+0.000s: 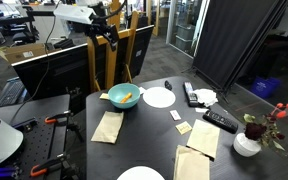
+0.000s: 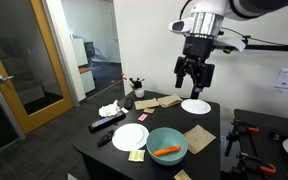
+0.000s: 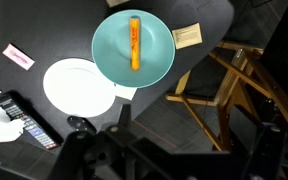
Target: Remove the marker from the bowl and put it on the table
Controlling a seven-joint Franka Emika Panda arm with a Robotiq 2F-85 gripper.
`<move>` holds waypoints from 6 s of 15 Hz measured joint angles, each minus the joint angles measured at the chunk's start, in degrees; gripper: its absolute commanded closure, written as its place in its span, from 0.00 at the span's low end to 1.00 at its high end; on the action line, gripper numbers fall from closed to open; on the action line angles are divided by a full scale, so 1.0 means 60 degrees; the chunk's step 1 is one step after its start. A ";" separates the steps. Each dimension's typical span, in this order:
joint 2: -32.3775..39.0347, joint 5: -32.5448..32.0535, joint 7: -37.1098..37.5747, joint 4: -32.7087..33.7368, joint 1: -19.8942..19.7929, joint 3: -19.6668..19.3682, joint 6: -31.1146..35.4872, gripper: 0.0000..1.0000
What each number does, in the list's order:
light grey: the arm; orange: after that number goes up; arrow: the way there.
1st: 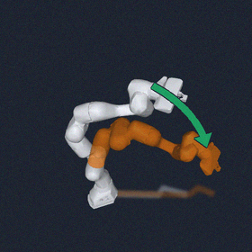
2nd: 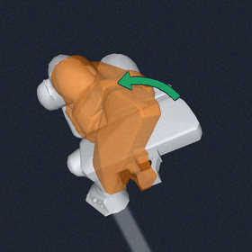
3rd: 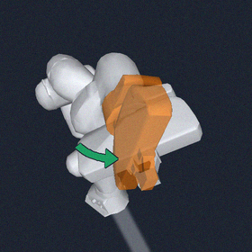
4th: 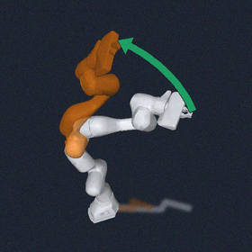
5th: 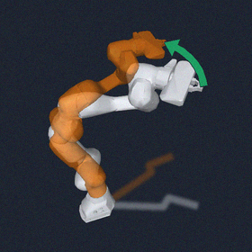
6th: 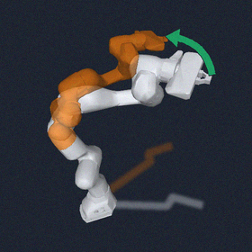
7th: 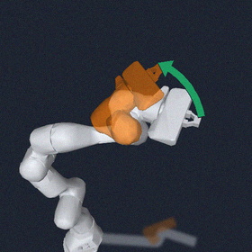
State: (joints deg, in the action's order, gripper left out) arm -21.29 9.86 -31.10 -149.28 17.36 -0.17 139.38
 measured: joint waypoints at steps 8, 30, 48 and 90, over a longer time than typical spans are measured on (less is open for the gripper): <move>0.1643 -0.0031 -0.0011 -0.0237 0.0167 0.0453 0.2011 0.00; 0.4665 -0.0888 -0.0432 -0.0176 -0.1164 0.1438 0.4453 0.00; 0.6864 -0.3674 0.1528 0.1319 -0.1426 0.1188 0.4701 0.00; 0.5964 -0.2464 0.0797 0.2191 -0.2854 0.1939 0.3172 0.95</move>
State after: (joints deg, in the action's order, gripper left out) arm 14.49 -4.92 -26.32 -136.14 0.24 11.47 158.42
